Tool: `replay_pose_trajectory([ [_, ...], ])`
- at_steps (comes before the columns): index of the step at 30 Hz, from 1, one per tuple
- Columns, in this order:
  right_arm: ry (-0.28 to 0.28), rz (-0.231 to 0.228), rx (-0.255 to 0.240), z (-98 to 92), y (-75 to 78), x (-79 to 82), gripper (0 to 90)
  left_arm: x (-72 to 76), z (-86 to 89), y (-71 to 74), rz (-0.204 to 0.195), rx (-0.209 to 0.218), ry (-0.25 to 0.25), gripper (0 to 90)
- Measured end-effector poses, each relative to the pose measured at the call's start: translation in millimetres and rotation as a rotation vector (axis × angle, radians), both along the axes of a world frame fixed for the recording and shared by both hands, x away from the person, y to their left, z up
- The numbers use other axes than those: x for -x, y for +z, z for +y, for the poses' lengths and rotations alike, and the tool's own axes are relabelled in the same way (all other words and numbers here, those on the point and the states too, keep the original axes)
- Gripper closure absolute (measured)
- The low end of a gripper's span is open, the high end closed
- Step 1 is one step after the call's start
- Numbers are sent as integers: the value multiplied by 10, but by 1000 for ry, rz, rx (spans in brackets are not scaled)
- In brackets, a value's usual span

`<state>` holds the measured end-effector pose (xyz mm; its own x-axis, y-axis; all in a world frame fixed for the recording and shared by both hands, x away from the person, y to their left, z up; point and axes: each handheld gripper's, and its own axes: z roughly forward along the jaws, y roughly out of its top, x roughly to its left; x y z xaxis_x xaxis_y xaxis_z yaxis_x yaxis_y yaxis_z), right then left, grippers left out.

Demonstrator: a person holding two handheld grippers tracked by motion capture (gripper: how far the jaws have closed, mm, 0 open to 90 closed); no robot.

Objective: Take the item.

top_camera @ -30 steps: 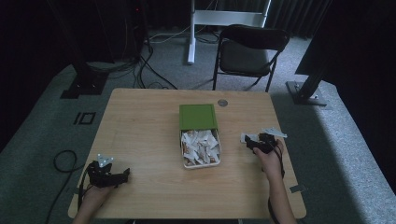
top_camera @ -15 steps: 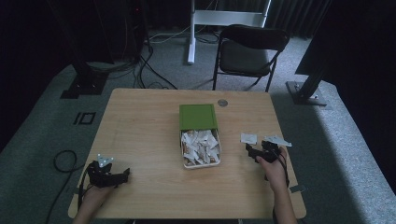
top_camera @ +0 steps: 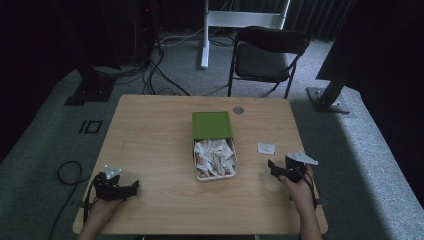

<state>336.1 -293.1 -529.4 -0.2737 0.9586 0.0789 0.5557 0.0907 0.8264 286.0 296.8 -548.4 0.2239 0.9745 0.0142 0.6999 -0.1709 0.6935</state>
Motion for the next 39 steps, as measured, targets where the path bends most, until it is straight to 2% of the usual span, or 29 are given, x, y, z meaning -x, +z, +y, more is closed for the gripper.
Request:
replay_pose_trajectory([
  [5, 42, 2, 30, -12, -18, 119, 221, 0, 1, 1, 1, -1, -1, 23],
  [12, 112, 19, 24, -4, -54, 243, 221, 0, 2, 1, 1, -2, -1, 23],
  [25, 298, 27, 37, 56, -124, 439, 219, 0, 2, 1, 1, -2, -1, 23],
  [30, 337, 36, 39, 69, -151, 491, 214, 0, 1, 1, 1, -2, -1, 23],
  [36, 369, 78, 54, 72, -206, 544, 207, 0, 1, 1, 1, -2, -1, 23],
  [38, 384, 102, 80, 83, -234, 561, 200, 1, 1, 1, 1, -2, -1, 23],
  [39, 392, 99, 93, 91, -235, 569, 197, 0, 1, 1, 1, -2, -1, 23],
])
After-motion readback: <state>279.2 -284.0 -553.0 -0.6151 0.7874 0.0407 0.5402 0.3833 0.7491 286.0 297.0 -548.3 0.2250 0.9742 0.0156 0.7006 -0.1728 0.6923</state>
